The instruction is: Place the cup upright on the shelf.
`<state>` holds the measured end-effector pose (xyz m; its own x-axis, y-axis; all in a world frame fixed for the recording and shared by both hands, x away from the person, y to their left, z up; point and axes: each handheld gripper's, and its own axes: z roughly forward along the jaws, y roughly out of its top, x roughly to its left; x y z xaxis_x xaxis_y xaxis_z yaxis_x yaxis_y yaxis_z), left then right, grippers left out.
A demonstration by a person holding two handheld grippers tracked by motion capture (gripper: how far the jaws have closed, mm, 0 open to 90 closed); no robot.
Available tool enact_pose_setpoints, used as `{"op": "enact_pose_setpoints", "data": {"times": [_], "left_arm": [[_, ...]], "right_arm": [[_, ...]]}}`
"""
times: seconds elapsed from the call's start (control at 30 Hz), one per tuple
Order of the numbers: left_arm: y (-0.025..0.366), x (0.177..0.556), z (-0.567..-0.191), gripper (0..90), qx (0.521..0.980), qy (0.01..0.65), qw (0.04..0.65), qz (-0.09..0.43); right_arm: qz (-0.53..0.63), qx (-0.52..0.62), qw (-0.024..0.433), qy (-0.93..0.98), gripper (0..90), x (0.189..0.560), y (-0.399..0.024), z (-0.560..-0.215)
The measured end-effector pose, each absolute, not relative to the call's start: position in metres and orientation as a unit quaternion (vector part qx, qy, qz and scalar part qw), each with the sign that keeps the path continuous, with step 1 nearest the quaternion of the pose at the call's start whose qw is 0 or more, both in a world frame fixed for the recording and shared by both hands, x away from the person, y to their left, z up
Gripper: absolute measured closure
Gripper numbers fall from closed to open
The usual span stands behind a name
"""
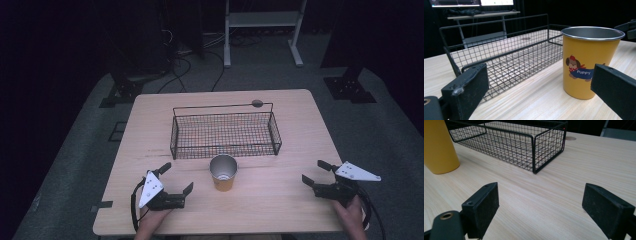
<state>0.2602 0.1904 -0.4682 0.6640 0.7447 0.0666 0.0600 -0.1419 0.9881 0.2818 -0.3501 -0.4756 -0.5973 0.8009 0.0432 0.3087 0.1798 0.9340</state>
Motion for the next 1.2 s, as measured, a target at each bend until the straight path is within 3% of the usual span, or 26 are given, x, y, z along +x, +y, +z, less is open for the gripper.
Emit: {"op": "enact_pose_setpoints", "data": {"times": [1.2], "left_arm": [[0.128,0.266,-0.472,0.9,0.737,0.235,0.587,0.240]], "right_arm": [[0.517,0.378,0.237,0.730,13.0,0.282,-0.350,-0.476]]}}
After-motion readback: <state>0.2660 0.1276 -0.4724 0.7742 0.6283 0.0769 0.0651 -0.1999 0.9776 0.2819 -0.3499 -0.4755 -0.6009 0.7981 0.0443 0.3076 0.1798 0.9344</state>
